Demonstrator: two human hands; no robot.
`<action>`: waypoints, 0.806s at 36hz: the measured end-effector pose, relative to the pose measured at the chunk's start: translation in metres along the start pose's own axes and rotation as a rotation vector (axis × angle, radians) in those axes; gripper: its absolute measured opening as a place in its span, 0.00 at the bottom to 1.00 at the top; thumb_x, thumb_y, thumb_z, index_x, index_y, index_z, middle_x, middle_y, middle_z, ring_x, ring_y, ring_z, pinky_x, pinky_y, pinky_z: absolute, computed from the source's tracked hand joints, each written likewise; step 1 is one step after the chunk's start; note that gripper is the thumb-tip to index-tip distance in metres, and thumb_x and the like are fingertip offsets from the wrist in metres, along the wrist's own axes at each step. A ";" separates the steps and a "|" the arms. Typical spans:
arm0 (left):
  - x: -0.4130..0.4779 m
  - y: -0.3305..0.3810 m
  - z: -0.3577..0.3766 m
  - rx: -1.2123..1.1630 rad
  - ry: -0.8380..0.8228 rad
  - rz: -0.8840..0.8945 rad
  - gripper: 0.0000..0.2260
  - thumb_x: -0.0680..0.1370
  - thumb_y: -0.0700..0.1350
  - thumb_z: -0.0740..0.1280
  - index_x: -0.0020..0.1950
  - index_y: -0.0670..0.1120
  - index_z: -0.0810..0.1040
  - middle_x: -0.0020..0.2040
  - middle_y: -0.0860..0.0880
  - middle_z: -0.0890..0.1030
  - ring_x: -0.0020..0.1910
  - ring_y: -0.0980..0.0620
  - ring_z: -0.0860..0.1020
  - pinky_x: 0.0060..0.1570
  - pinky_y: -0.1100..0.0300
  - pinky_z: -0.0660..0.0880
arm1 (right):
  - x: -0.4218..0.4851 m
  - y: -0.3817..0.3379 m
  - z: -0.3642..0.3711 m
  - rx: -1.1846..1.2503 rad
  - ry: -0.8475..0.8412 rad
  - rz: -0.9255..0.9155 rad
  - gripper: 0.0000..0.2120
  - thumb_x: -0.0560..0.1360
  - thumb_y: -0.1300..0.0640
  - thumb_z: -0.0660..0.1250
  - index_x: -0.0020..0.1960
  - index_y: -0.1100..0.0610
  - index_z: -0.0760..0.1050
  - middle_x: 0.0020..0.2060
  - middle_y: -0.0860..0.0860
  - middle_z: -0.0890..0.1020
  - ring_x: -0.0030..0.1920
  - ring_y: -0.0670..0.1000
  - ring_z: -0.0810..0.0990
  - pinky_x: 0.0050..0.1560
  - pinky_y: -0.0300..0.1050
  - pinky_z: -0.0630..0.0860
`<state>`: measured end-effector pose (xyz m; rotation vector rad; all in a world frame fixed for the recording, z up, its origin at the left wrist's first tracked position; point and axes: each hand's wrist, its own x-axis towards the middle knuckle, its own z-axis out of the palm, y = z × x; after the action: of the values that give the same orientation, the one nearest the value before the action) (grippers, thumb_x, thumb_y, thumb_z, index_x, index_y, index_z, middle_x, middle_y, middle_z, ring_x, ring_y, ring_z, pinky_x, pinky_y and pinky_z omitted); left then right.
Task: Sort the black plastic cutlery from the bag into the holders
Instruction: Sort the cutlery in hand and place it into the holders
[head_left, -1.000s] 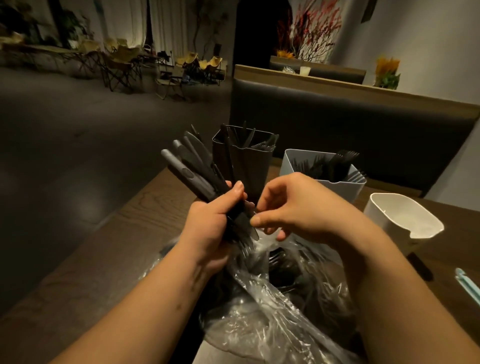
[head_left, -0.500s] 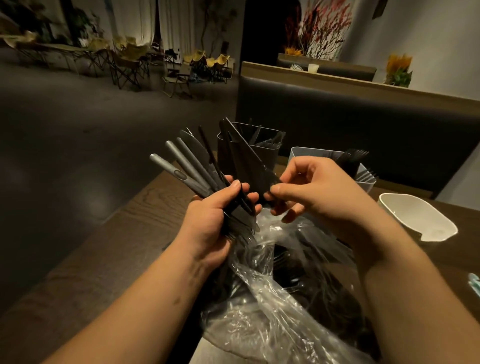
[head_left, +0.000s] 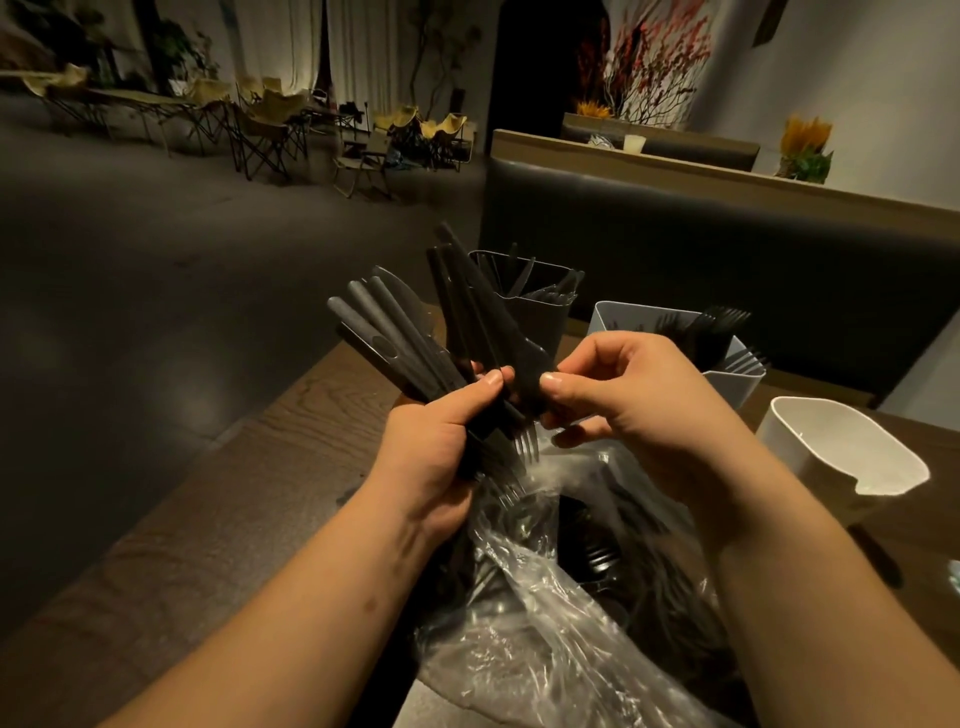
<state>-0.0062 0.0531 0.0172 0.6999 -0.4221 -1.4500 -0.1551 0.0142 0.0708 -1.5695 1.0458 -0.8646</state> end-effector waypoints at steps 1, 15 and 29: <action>-0.001 0.000 0.000 -0.007 -0.003 -0.003 0.07 0.78 0.35 0.68 0.54 0.35 0.82 0.44 0.39 0.85 0.41 0.44 0.86 0.37 0.51 0.82 | 0.000 0.001 0.001 -0.001 -0.016 0.016 0.04 0.73 0.66 0.73 0.42 0.64 0.79 0.35 0.58 0.84 0.35 0.53 0.84 0.38 0.49 0.84; -0.003 0.003 0.003 -0.012 0.103 0.076 0.20 0.70 0.37 0.72 0.60 0.29 0.78 0.53 0.29 0.82 0.51 0.32 0.83 0.53 0.34 0.80 | -0.002 0.008 0.020 -0.366 0.189 -0.196 0.06 0.64 0.61 0.82 0.36 0.57 0.85 0.34 0.49 0.85 0.36 0.44 0.84 0.37 0.35 0.80; 0.002 -0.002 -0.002 0.012 0.112 0.128 0.10 0.76 0.39 0.70 0.55 0.37 0.84 0.48 0.37 0.85 0.44 0.43 0.86 0.40 0.52 0.82 | -0.001 0.016 0.030 -0.274 0.226 -0.163 0.05 0.73 0.62 0.75 0.45 0.53 0.83 0.34 0.51 0.85 0.34 0.50 0.85 0.36 0.48 0.83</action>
<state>-0.0062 0.0511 0.0135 0.7464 -0.3823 -1.2828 -0.1313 0.0238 0.0486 -1.8370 1.2511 -1.0644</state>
